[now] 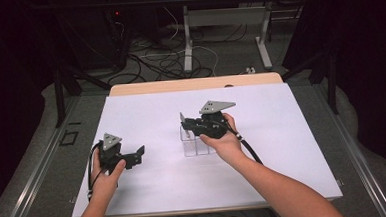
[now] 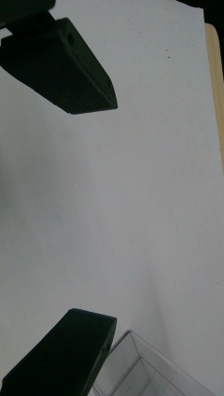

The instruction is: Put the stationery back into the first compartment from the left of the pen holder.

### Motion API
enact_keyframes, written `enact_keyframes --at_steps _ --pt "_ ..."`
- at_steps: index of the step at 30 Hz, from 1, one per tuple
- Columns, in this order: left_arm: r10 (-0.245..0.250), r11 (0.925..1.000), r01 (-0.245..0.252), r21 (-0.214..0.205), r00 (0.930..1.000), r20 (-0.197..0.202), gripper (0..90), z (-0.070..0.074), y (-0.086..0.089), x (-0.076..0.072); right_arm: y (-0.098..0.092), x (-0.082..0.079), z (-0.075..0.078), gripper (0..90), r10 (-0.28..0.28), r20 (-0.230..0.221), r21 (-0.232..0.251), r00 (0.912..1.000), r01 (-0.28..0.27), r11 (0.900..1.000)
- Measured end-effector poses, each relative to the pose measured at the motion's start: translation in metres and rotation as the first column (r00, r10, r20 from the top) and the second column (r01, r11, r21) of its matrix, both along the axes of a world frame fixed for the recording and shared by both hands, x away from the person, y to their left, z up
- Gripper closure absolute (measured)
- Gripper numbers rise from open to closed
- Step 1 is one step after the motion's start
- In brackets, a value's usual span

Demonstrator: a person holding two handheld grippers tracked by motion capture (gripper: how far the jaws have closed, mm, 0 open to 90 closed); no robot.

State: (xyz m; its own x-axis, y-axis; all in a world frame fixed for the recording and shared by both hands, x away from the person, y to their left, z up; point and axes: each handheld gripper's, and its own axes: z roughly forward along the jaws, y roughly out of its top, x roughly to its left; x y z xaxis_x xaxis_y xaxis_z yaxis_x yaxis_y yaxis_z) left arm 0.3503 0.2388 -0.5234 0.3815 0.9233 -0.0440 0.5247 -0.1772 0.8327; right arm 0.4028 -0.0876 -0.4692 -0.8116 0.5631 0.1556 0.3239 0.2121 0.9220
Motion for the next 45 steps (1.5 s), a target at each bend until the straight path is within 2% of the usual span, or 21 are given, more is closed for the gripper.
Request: enact_keyframes --at_steps 4,12,15,19,22,24,26,30,32,35,36,38,39,41,45 --pt "0.008 1.0000 -0.008 -0.003 1.0000 -0.003 0.4 0.000 0.002 0.000 -0.003 -0.002 0.003 72.0 0.007 0.002 0.004 1.0000 -0.007 1.0000" --pt "0.023 0.9997 -0.023 -0.008 0.9996 -0.013 0.4 -0.002 0.004 0.001 -0.010 -0.005 0.010 50.4 -0.005 0.033 0.013 0.9994 0.004 0.9999" --pt "0.026 0.9996 -0.026 -0.011 0.9996 -0.012 0.4 -0.002 0.004 0.002 -0.015 -0.005 0.011 45.0 -0.016 0.021 -0.002 0.9997 0.016 0.9999" --pt "0.025 0.9996 -0.025 -0.009 0.9996 -0.016 0.4 -0.003 0.003 0.001 -0.025 -0.005 0.008 41.2 -0.076 0.042 0.000 0.9962 0.076 0.9971" --pt "0.024 0.9997 -0.024 -0.010 0.9995 -0.022 0.4 -0.003 0.002 0.001 -0.035 -0.002 0.006 38.1 -0.106 0.022 -0.004 0.9941 0.106 0.9944" --pt "0.023 0.9997 -0.024 -0.008 0.9995 -0.023 0.4 -0.003 0.002 0.001 -0.043 -0.001 0.005 35.2 -0.139 0.020 -0.029 0.9900 0.140 0.9897" --pt "0.023 0.9997 -0.023 -0.008 0.9995 -0.020 0.4 -0.003 0.003 0.001 -0.052 0.001 0.003 32.2 -0.167 0.005 -0.020 0.9860 0.167 0.9858" --pt "0.026 0.9996 -0.027 -0.005 0.9996 -0.014 0.4 -0.002 0.004 0.001 -0.068 0.004 -0.002 20.9 -0.219 -0.004 -0.038 0.9757 0.219 0.9750" --pt "0.031 0.9995 -0.031 -0.011 0.9994 -0.018 0.4 -0.002 0.004 0.001 -0.075 0.005 -0.004 15.1 -0.246 -0.004 -0.046 0.9692 0.246 0.9682" --pt "0.028 0.9996 -0.028 -0.008 0.9995 -0.016 0.4 -0.002 0.004 0.001 -0.085 0.003 -0.006 12.4 -0.291 0.002 -0.036 0.9567 0.291 0.9561" --pt "0.027 0.9996 -0.027 -0.009 0.9996 -0.012 0.4 -0.002 0.004 0.001 -0.088 0.002 -0.007 10.4 -0.299 0.007 -0.041 0.9544 0.299 0.9535" --pt "0.026 0.9996 -0.026 -0.010 0.9996 -0.011 0.4 -0.002 0.004 0.001 -0.095 0.000 -0.008 6.8 -0.296 0.024 -0.089 0.9548 0.297 0.9506" --pt "0.025 0.9996 -0.025 -0.009 0.9996 -0.011 0.4 -0.002 0.003 0.002 -0.099 0.000 -0.009 5.2 -0.302 0.034 -0.097 0.9529 0.303 0.9480" --pt "0.024 0.9997 -0.024 -0.007 0.9996 -0.013 0.4 -0.002 0.003 0.001 -0.107 -0.002 -0.011 1.8 -0.316 0.020 -0.082 0.9486 0.316 0.9450" --pt "0.026 0.9996 -0.026 -0.010 0.9996 -0.013 0.4 -0.002 0.004 0.001 -0.125 -0.007 -0.016 0.0 -0.353 0.011 -0.103 0.9354 0.353 0.9301"
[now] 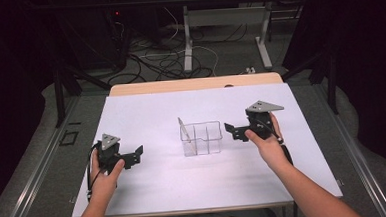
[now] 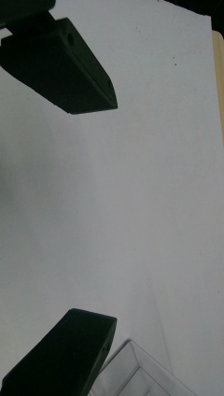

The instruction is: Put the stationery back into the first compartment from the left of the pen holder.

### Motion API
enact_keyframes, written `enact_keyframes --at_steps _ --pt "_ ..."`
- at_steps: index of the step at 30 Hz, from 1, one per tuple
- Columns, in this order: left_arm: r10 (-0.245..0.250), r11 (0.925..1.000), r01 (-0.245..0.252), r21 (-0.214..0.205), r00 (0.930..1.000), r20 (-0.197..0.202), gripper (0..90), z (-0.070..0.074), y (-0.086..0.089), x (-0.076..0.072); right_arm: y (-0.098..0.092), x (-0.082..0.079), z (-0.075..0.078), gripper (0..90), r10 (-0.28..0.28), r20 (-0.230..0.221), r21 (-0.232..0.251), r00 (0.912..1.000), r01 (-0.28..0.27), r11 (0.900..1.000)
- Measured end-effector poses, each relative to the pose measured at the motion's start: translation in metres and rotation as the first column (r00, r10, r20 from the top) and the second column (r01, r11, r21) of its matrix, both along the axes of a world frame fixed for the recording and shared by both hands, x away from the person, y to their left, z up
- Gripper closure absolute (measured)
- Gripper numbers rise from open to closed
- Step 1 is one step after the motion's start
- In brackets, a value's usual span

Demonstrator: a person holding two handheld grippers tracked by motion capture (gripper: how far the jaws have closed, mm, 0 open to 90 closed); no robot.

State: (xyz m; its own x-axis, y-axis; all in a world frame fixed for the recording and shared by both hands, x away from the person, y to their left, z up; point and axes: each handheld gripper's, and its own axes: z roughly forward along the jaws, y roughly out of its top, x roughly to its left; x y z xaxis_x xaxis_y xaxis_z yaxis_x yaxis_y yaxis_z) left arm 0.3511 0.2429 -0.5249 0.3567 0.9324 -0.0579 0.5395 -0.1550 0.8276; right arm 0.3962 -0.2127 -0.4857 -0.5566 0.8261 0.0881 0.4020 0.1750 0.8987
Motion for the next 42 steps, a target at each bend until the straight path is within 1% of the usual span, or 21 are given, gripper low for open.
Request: enact_keyframes --at_steps 2,4,6,7,10,11,12,14,16,17,18,19,20,22,24,26,28,29,32,35,42 --pt "-0.001 1.0000 0.001 0.001 1.0000 -0.009 0.4 0.000 0.001 0.000 -0.009 -0.002 -0.004 0.0 -0.022 -0.004 -0.012 0.9997 0.022 0.9997" --pt "0.002 1.0000 -0.002 -0.001 1.0000 0.000 0.4 0.000 0.001 0.000 -0.019 -0.003 -0.007 0.0 -0.037 -0.014 -0.017 0.9992 0.036 0.9992" --pt "0.005 1.0000 -0.005 -0.004 1.0000 0.000 0.4 0.000 0.001 0.000 -0.028 -0.004 -0.011 0.0 -0.054 -0.019 -0.024 0.9983 0.054 0.9983" --pt "0.005 1.0000 -0.005 -0.004 1.0000 0.000 0.4 -0.001 0.001 0.000 -0.032 -0.005 -0.012 0.0 -0.065 -0.026 -0.018 0.9976 0.064 0.9978" --pt "0.006 1.0000 -0.006 -0.001 1.0000 -0.001 0.4 -0.001 0.001 0.000 -0.044 -0.004 -0.016 0.0 -0.091 -0.022 -0.039 0.9956 0.090 0.9952" --pt "0.006 1.0000 -0.006 -0.002 1.0000 -0.003 0.3 -0.001 0.001 0.000 -0.047 -0.005 -0.018 0.0 -0.098 -0.028 -0.039 0.9948 0.097 0.9945" --pt "0.007 1.0000 -0.007 -0.003 1.0000 -0.003 0.4 -0.001 0.001 0.000 -0.051 -0.005 -0.019 0.0 -0.109 -0.028 -0.048 0.9936 0.108 0.9930" --pt "0.012 0.9999 -0.012 -0.009 0.9999 -0.002 0.3 -0.001 0.001 0.000 -0.059 -0.005 -0.023 0.0 -0.128 -0.035 -0.050 0.9912 0.126 0.9908" --pt "0.010 0.9999 -0.010 -0.004 0.9999 -0.004 0.3 -0.001 0.002 0.000 -0.067 -0.004 -0.026 0.0 -0.153 -0.040 -0.051 0.9875 0.151 0.9872" --pt "0.013 0.9999 -0.013 -0.008 0.9999 -0.002 0.4 -0.001 0.001 0.000 -0.070 -0.004 -0.027 0.0 -0.164 -0.047 -0.048 0.9853 0.162 0.9857" --pt "0.007 1.0000 -0.007 -0.004 0.9999 -0.009 0.4 -0.001 0.002 0.000 -0.073 -0.004 -0.029 0.0 -0.177 -0.044 -0.046 0.9832 0.175 0.9834" --pt "0.009 1.0000 -0.009 -0.004 0.9999 -0.006 0.4 -0.001 0.002 0.000 -0.076 -0.004 -0.029 0.0 -0.183 -0.056 -0.042 0.9815 0.181 0.9826" --pt "0.007 1.0000 -0.007 -0.001 0.9999 -0.010 0.4 -0.001 0.002 0.000 -0.079 -0.003 -0.031 0.0 -0.188 -0.054 -0.045 0.9807 0.186 0.9816" --pt "0.006 1.0000 -0.006 0.004 1.0000 -0.006 0.4 -0.001 0.002 0.000 -0.083 -0.003 -0.033 0.0 -0.204 -0.058 -0.046 0.9773 0.201 0.9784" --pt "0.008 1.0000 -0.008 -0.003 0.9999 -0.009 0.4 -0.001 0.002 0.000 -0.088 -0.002 -0.036 0.0 -0.212 -0.069 -0.038 0.9748 0.210 0.9770" --pt "0.004 1.0000 -0.004 0.001 0.9999 -0.010 0.4 -0.001 0.002 0.000 -0.093 -0.002 -0.038 0.0 -0.229 -0.076 -0.038 0.9705 0.226 0.9733" --pt "0.007 1.0000 -0.007 -0.005 0.9999 -0.007 0.4 -0.001 0.002 0.000 -0.097 -0.001 -0.041 0.0 -0.242 -0.072 -0.050 0.9675 0.239 0.9697" --pt "0.005 1.0000 -0.005 0.005 1.0000 -0.007 0.4 -0.001 0.003 0.001 -0.099 -0.001 -0.042 0.0 -0.251 -0.075 -0.058 0.9651 0.247 0.9673" --pt "0.011 0.9999 -0.011 -0.009 0.9999 -0.013 0.4 -0.002 0.002 0.001 -0.104 0.000 -0.047 0.0 -0.265 -0.082 -0.058 0.9609 0.261 0.9637" --pt "0.011 0.9999 -0.011 -0.006 0.9999 -0.012 0.4 -0.002 0.002 0.001 -0.108 0.001 -0.050 0.0 -0.280 -0.088 -0.058 0.9558 0.276 0.9594" --pt "0.013 0.9999 -0.013 -0.005 0.9998 -0.012 0.4 -0.002 0.002 0.002 -0.114 0.002 -0.055 0.3 -0.300 -0.100 -0.059 0.9486 0.296 0.9535"
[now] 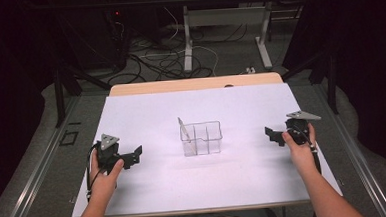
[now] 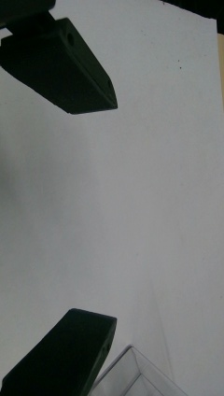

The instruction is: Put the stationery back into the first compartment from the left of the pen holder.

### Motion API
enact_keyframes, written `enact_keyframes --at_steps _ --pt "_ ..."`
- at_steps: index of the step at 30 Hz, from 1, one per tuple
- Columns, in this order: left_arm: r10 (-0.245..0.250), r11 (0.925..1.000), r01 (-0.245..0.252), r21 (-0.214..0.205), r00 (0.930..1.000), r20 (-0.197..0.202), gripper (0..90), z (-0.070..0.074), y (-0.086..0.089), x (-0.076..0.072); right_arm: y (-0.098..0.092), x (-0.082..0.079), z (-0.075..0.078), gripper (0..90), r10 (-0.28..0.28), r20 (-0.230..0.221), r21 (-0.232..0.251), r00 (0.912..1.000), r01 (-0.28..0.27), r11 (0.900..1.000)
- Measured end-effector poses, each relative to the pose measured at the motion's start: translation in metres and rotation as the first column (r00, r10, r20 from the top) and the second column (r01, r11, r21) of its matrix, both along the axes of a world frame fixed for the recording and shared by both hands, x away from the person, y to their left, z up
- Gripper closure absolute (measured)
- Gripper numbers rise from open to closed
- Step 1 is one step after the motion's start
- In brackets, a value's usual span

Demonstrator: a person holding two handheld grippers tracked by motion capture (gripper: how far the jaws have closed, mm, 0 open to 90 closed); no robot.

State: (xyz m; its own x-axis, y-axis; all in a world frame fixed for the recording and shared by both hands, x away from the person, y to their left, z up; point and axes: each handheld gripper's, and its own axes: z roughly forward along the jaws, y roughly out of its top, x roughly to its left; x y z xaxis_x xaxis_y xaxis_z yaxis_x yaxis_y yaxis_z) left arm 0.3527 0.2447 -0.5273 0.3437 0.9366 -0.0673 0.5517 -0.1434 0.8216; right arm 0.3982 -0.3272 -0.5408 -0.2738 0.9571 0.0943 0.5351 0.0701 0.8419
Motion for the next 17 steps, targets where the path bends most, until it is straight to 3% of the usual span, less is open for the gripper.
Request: enact_keyframes --at_steps 9,17 --pt "-0.002 1.0000 0.002 0.002 1.0000 -0.005 0.4 0.0004 -0.0006 0.0014 -0.0045 -0.0025 -0.0043 0.6 -0.023 -0.023 0.013 0.9995 0.024 0.9996" --pt "-0.005 1.0000 0.005 0.004 1.0000 -0.007 0.4 -0.0003 -0.0020 0.0028 -0.0045 -0.0034 -0.0043 0.9 -0.016 -0.018 0.008 0.9997 0.016 0.9998"
